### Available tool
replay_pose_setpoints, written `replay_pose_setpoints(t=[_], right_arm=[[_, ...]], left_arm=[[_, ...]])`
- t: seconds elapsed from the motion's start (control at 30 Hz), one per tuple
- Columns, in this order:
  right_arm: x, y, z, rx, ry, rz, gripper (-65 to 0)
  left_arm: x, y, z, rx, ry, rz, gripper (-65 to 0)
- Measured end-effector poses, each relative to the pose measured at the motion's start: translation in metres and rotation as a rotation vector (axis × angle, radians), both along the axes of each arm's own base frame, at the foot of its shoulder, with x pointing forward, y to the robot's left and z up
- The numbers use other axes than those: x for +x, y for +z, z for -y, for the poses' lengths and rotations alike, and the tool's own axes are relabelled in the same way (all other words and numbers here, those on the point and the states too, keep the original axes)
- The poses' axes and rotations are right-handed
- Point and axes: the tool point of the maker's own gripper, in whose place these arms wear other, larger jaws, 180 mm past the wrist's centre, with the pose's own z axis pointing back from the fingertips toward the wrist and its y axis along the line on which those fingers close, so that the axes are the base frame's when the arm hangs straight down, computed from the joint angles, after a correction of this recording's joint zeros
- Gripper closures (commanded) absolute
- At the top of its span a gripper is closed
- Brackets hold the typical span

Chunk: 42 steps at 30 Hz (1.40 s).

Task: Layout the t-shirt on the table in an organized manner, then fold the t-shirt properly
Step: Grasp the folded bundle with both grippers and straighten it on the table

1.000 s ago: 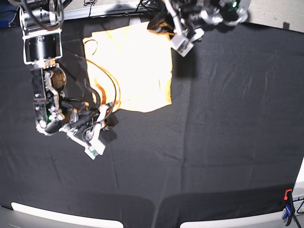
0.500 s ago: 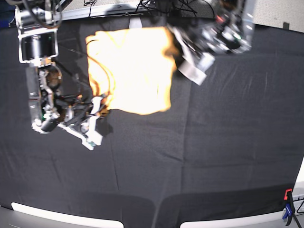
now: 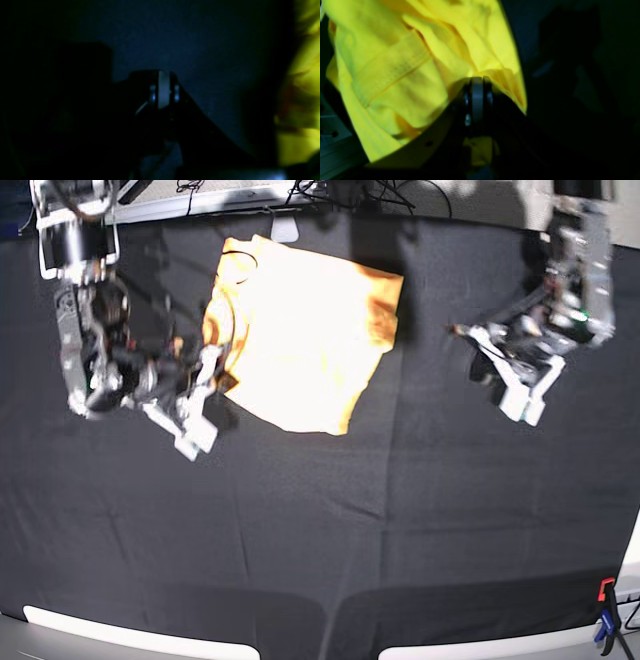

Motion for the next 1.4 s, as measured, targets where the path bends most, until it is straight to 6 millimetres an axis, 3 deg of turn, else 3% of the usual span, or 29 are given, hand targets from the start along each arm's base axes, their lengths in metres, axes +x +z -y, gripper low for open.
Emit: replay_pose_setpoints(t=[0.13, 0.33, 0.47, 0.63, 0.7, 0.8, 1.07, 1.4], right_arm=[[-0.001, 0.009, -0.003, 0.007, 0.005, 0.031, 0.0], [0.046, 0.029, 0.030, -0.100, -0.072, 0.175, 0.0], [0.040, 0.009, 0.034, -0.083, -0.105, 0.128, 0.0], [0.038, -0.005, 0.033, -0.059, -0.134, 0.087, 0.0], [0.029, -0.013, 0.034, -0.089, -0.122, 0.033, 0.0], [0.021, -0.012, 0.025, -0.049, -0.112, -0.007, 0.0], [-0.011, -0.008, 0.005, 0.007, -0.066, -0.005, 0.0], [-0.068, 0.005, -0.031, 0.132, 0.001, -0.034, 0.0]], left_arm=[[-0.032, -0.002, 0.018, -0.150, -0.058, -0.102, 0.0], [-0.104, -0.012, 0.054, -0.297, -0.120, -0.214, 0.0], [-0.132, -0.009, 0.087, -0.375, -0.149, -0.234, 0.0], [-0.150, -0.010, 0.139, -0.417, -0.232, -0.262, 0.0], [-0.148, -0.012, 0.146, -0.386, -0.251, -0.234, 0.0], [-0.134, -0.017, 0.137, -0.332, -0.184, -0.197, 0.0], [-0.063, -0.007, 0.083, -0.183, -0.057, -0.065, 0.0], [-0.017, 0.014, 0.071, -0.131, -0.047, 0.055, 0.0]])
